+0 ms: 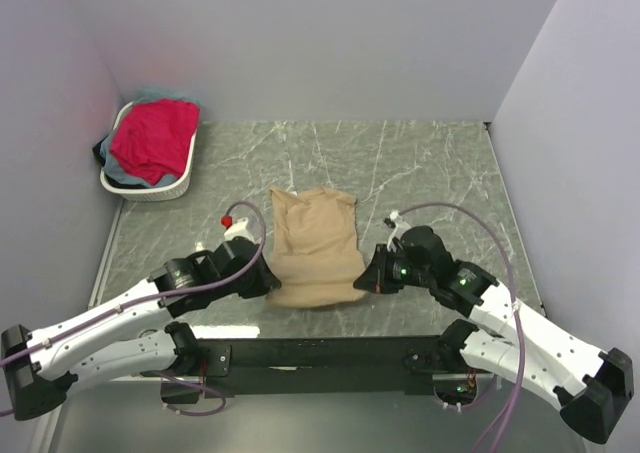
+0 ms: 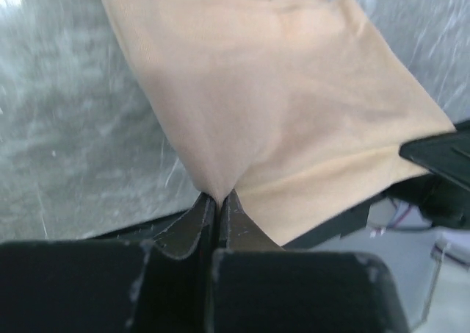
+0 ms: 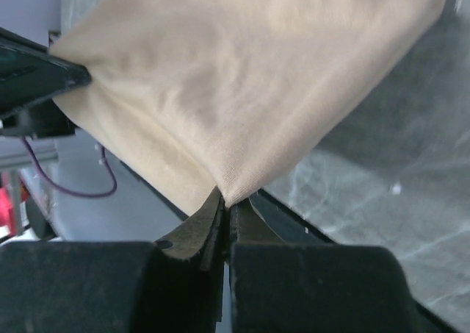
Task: Fold and stack the t-shirts
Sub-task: Fold the tshirt
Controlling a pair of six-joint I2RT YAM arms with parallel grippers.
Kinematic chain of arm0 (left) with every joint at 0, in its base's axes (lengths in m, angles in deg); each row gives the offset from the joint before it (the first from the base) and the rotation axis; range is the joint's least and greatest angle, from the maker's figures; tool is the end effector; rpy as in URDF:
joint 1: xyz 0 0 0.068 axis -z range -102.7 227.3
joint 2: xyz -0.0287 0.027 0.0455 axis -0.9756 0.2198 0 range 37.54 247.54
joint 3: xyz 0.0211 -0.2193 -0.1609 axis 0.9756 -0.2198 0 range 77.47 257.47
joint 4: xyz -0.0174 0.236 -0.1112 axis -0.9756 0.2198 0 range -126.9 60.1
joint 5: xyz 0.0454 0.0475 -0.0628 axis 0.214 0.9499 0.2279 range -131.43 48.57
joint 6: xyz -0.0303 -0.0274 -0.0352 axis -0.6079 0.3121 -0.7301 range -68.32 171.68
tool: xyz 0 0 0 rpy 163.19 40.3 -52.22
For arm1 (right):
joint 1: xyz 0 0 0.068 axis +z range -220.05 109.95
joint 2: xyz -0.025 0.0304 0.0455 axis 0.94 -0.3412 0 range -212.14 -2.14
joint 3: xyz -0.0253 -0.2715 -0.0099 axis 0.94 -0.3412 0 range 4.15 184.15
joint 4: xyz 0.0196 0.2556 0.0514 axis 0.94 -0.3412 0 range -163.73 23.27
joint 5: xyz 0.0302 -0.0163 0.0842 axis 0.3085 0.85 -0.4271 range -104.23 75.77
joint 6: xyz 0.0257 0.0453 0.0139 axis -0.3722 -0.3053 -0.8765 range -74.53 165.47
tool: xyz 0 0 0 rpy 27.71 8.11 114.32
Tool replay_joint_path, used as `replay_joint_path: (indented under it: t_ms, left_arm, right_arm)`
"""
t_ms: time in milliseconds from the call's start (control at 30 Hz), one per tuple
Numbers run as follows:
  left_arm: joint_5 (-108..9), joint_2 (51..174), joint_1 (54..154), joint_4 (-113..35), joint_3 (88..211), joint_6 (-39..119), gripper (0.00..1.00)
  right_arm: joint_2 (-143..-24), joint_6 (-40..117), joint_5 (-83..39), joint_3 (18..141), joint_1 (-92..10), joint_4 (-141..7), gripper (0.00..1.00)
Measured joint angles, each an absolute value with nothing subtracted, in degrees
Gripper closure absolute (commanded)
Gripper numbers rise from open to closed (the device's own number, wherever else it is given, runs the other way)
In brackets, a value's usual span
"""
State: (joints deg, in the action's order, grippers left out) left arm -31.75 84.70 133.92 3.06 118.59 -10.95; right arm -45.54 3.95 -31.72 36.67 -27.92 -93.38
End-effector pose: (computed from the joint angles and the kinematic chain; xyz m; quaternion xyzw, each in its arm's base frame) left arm 0.0966 -0.1354 0.2625 -0.0800 0.9209 -0.2825 0.2562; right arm 0.1158 0.1190 0.2418 -0.0719 0.8862 0.3930 0.2346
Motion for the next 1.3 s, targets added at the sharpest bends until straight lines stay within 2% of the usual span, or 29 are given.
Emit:
replay_joint_path:
  t_ms: [267, 500, 733, 1300]
  left_arm:
    - [-23.71, 97.44, 133.86, 5.27, 129.80, -7.52, 0.97]
    - [-20.69, 105.60, 128.57, 4.42, 136.97, -2.71, 0.94]
    - [-22.07, 110.32, 118.23, 0.18, 140.03, 3.24, 0.92]
    - [-29.57, 131.19, 108.05, -9.68, 147.55, 10.80, 0.93]
  right_arm:
    - [-58.79, 11.67, -25.71, 51.48, -28.47, -95.20, 1.00]
    - [-69.06, 17.72, -26.21, 58.85, -34.85, -95.09, 0.98]
    - [-79.33, 21.61, -30.89, 65.49, -42.09, -93.10, 0.98]
    - [-106.00, 25.02, -39.98, 85.71, -48.38, -91.13, 0.98]
